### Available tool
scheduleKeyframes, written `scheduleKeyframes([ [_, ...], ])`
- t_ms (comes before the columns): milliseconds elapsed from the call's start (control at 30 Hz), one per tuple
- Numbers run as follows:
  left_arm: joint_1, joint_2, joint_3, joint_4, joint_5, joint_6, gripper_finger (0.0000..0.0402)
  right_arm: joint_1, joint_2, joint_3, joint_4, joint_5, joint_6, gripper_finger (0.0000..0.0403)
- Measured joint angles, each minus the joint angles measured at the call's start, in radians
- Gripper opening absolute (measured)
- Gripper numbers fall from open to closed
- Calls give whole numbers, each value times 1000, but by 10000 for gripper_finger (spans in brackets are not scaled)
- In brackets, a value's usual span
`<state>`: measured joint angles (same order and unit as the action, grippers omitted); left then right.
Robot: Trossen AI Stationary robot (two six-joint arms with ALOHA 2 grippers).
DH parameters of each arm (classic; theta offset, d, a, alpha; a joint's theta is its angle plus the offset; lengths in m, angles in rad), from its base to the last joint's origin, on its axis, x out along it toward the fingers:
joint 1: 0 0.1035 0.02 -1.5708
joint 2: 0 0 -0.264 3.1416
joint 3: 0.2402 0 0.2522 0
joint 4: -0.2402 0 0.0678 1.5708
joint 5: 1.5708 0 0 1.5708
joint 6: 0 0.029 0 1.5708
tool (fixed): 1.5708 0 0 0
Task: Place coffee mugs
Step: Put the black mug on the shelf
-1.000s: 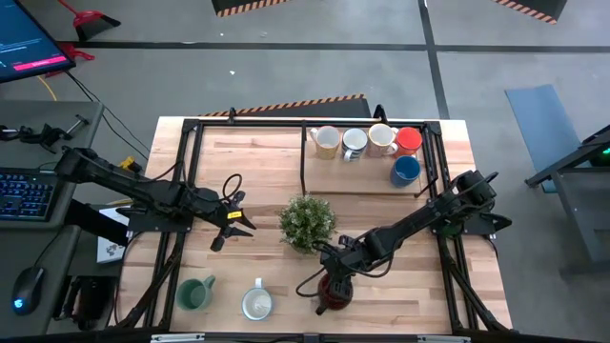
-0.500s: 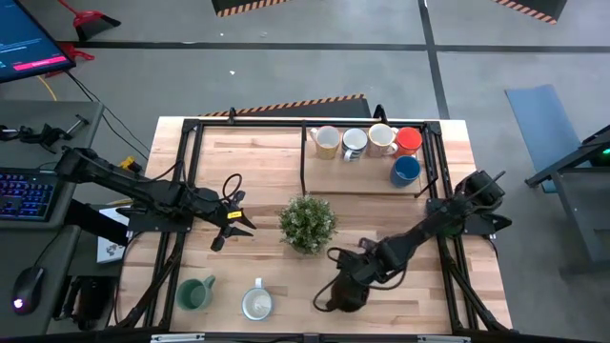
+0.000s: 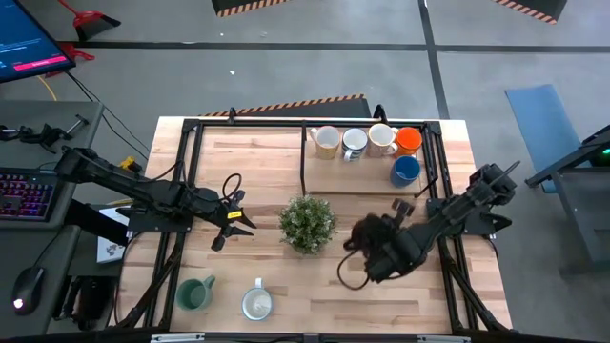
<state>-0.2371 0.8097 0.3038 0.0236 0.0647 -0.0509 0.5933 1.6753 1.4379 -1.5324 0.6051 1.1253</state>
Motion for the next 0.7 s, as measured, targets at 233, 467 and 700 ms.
scheduleKeyframes([
  [233, 0, 0, 0, 0, -1, 1, 90, -134, -15, 12, -34, 99, -110, 0],
  [467, 0, 0, 0, -2, -1, 2, 90, -307, -49, -57, -37, 164, -194, 0],
  [700, 0, 0, 0, -3, -1, 4, 90, -432, -90, -136, -32, 142, -261, 0],
])
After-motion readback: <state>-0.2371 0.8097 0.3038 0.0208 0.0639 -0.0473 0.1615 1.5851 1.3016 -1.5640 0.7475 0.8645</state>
